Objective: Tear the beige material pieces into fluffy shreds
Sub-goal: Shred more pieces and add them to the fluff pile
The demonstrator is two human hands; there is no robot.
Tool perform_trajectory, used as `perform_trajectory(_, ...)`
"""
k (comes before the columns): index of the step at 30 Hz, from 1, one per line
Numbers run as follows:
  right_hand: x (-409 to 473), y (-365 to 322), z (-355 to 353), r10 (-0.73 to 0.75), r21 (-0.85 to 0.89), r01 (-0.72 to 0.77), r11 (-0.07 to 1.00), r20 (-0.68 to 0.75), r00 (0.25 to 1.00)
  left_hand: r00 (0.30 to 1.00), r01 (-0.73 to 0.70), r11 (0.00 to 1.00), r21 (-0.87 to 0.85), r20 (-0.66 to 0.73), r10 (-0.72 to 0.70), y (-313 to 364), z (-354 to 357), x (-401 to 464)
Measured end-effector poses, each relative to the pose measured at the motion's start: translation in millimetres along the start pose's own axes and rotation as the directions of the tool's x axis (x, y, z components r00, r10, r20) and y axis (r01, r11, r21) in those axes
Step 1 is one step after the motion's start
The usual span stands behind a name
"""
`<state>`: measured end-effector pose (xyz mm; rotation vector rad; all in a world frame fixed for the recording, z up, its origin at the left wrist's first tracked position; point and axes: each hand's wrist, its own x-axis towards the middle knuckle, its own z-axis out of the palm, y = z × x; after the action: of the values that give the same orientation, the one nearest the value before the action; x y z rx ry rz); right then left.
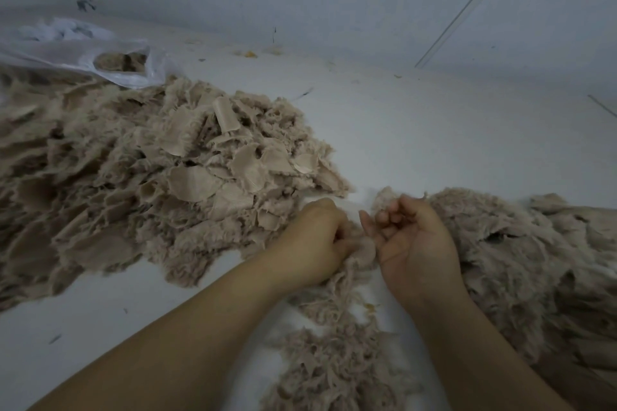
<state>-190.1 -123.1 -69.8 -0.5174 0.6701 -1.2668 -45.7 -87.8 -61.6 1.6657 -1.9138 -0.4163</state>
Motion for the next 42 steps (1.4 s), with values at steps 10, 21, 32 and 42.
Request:
perform_trajectory(10, 1.0, 4.6, -5.3, 0.047, -0.382, 0.028, 0.924, 0.187, 0.981, 0.962, 0.056, 0.728, -0.683, -0.158, -0.223, 7.9, -4.0, -3.5)
perform_trajectory(21, -4.5, 3.4, -2.1, 0.048, -0.495, 0.1, 0.863, 0.278, 0.96, 0.955, 0.138, 0.439, -0.888, 0.001, -0.297, 5.7, -8.4, -1.7)
perform_trajectory(32, -0.1, 1.6, -0.3, 0.044, -0.225, -0.02, 0.974, 0.103, 0.994, 0.917, 0.143, 0.654, -0.743, 0.348, 0.195, -10.6, -39.5, -5.3)
perform_trajectory(42, -2.3, 2.7, -2.7, 0.062, -0.374, 0.044, 0.927, 0.266, 0.962, 0.976, 0.166, 0.679, -0.715, 0.02, -0.218, -1.7, -14.9, -2.2)
